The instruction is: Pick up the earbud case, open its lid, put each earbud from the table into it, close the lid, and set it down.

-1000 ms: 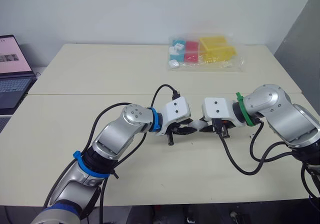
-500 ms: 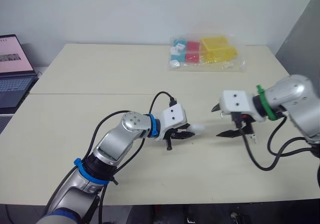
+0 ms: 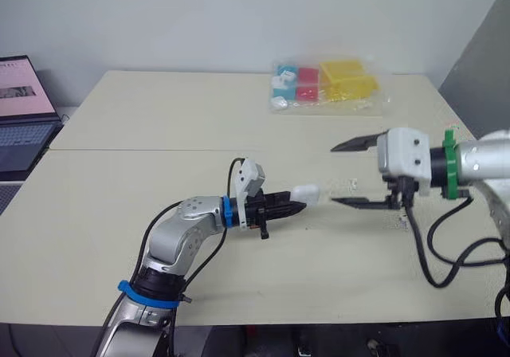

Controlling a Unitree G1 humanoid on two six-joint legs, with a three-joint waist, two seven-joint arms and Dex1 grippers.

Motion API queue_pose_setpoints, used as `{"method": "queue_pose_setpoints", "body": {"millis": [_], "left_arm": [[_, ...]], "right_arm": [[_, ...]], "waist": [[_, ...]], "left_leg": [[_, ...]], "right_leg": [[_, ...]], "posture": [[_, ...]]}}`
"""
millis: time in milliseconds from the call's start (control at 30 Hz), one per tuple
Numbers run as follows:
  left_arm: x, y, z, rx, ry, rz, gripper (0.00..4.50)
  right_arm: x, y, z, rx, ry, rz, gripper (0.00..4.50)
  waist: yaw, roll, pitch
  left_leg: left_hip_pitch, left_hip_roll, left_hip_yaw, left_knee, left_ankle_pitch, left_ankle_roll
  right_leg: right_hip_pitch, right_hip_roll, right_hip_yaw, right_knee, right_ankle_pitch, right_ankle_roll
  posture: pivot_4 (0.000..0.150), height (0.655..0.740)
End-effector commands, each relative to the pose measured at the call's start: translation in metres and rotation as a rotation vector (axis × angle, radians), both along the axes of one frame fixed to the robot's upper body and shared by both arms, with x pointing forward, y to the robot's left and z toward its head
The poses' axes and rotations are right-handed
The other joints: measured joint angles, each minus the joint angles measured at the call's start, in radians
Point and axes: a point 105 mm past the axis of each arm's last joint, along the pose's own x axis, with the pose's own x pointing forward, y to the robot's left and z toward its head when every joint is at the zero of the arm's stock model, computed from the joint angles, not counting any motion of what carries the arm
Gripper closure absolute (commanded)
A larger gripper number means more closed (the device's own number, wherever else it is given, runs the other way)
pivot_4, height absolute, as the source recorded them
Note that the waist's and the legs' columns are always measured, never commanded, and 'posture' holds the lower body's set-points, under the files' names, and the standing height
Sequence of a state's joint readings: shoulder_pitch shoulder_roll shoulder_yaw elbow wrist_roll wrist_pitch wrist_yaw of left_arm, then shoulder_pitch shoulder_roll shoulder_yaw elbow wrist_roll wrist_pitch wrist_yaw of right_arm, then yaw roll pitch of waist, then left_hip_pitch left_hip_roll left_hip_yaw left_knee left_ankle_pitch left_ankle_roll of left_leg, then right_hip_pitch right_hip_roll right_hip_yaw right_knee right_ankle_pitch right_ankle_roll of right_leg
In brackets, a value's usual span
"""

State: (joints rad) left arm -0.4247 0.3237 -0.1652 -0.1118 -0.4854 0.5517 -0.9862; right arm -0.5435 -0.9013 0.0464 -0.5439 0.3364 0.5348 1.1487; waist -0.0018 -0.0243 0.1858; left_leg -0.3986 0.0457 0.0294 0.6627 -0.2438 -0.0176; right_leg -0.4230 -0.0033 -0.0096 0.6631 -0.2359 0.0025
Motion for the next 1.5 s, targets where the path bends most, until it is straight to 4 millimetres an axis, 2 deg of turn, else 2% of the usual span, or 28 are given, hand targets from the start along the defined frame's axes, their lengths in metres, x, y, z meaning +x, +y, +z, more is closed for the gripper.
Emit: {"method": "queue_pose_setpoints", "body": {"millis": [33, 267, 500, 1000, 1233, 1367, 1500], "left_arm": [[-0.004, -0.008, 0.017, -0.03, -0.094, -0.043, 3.72], [-0.016, -0.01, 0.015, 0.018, -0.181, -0.111, 3.72], [-0.019, -0.009, 0.011, 0.04, -0.217, -0.116, 3.72], [-0.023, -0.009, 0.001, 0.094, -0.283, -0.151, 3.72], [-0.022, -0.007, 0.0, 0.096, -0.285, -0.147, 3.72], [-0.018, -0.004, -0.001, 0.105, -0.288, -0.118, 3.72], [-0.014, 0.005, 0.001, 0.104, -0.297, -0.07, 3.72]], "right_arm": [[-0.003, 0.005, 0.003, 0.012, -0.044, 0.001, 0.15], [0.014, 0.006, -0.007, 0.023, -0.029, -0.048, 0.15], [0.025, 0.001, -0.01, 0.018, -0.006, -0.087, 0.15], [0.029, -0.003, -0.002, 0.045, 0.004, -0.099, 0.15], [0.023, -0.004, -0.003, 0.044, 0.056, -0.084, 0.15], [0.018, -0.013, 0.008, 0.087, 0.106, -0.106, 0.15], [0.014, -0.058, 0.021, 0.16, 0.16, -0.304, 0.15]], "waist": [[0.0, 0.0, 0.0], [-0.001, 0.0, 0.0], [-0.001, 0.0, 0.0], [0.0, 0.0, 0.0], [0.0, 0.0, 0.0], [0.0, 0.0, 0.0], [0.005, 0.0, 0.0]], "left_leg": [[0.0, 0.0, 0.0, 0.0, 0.0, 0.0], [0.001, 0.0, 0.0, 0.0, 0.0, 0.0], [0.0, 0.0, 0.0, 0.0, 0.0, 0.0], [0.0, 0.0, 0.0, 0.0, 0.0, 0.0], [0.0, 0.001, 0.0, 0.0, 0.0, 0.0], [0.0, 0.0, 0.0, 0.0, 0.0, 0.0], [-0.001, 0.0, 0.0, -0.001, 0.0, 0.0]], "right_leg": [[0.0, 0.0, 0.0, 0.0, 0.0, 0.0], [0.0, 0.001, 0.0, 0.0, 0.0, 0.0], [0.0, 0.001, 0.0, 0.0, 0.0, 0.0], [0.0, 0.001, 0.0, 0.0, 0.0, 0.0], [0.0, 0.001, 0.0, 0.0, 0.0, 0.0], [0.0, 0.0, 0.0, 0.0, 0.0, 0.0], [0.0, 0.0, -0.001, -0.001, 0.0, 0.0]], "posture": [[0.15, 0.74], [0.15, 0.74], [0.15, 0.74], [0.15, 0.74], [0.15, 0.74], [0.15, 0.74], [0.15, 0.74]]}}
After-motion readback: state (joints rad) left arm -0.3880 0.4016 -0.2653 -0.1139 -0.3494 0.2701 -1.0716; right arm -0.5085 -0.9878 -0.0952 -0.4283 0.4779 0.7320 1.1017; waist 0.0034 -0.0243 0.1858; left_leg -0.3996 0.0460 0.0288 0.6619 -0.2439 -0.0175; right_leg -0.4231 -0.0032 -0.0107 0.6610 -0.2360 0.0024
